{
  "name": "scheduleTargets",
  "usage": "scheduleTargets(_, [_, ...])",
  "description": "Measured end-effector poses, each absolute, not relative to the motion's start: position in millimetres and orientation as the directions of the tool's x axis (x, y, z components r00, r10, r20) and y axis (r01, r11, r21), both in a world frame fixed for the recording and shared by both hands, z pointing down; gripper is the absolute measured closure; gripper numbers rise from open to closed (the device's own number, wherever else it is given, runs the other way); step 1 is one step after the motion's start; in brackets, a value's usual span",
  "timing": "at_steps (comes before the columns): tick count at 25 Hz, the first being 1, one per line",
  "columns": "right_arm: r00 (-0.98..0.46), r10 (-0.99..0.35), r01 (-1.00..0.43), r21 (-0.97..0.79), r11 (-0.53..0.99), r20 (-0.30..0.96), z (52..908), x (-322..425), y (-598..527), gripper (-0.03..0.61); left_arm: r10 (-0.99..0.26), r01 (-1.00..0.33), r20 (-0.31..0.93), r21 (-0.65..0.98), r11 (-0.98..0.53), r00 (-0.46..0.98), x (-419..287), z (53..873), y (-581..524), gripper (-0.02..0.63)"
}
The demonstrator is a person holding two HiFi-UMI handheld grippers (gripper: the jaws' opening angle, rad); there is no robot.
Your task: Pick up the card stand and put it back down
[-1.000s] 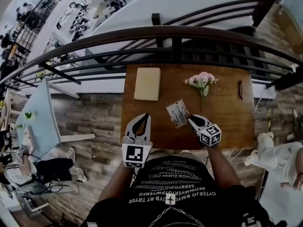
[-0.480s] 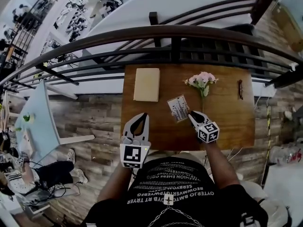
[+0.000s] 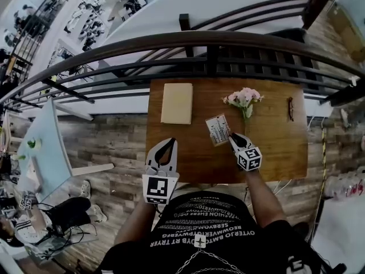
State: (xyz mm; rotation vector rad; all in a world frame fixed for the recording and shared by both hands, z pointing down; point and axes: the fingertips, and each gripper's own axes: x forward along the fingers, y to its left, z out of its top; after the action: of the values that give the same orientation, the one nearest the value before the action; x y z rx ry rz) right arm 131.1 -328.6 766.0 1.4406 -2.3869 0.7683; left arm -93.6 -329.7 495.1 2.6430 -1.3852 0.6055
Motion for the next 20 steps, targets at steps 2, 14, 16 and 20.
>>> scheduleTargets(2, [-0.470,-0.747,-0.881,-0.300,0.365,0.471,771,133,-330,0.494,-0.766,-0.806,0.393,-0.098,-0.584,0.508,-94,496,-330,0.591])
scheduleTargets(14, [-0.417,-0.756,-0.909,-0.223,0.352,0.505,790,141,-330,0.497,-0.767,-0.804,0.397,-0.108,-0.585,0.505,-93,497,-325,0.591])
scheduleTargets(16, [-0.413,-0.762,-0.911,-0.222,0.348,0.499,791,142,-331,0.497,-0.767,-0.805,0.401,-0.109,-0.583,0.501,-93,497,-322,0.591])
scheduleTargets(20, [-0.390,-0.767,-0.921,-0.218,0.323,0.509,803,150,-328,0.505,-0.766,-0.806,0.410,-0.115,-0.581,0.494,-87,501,-314,0.590])
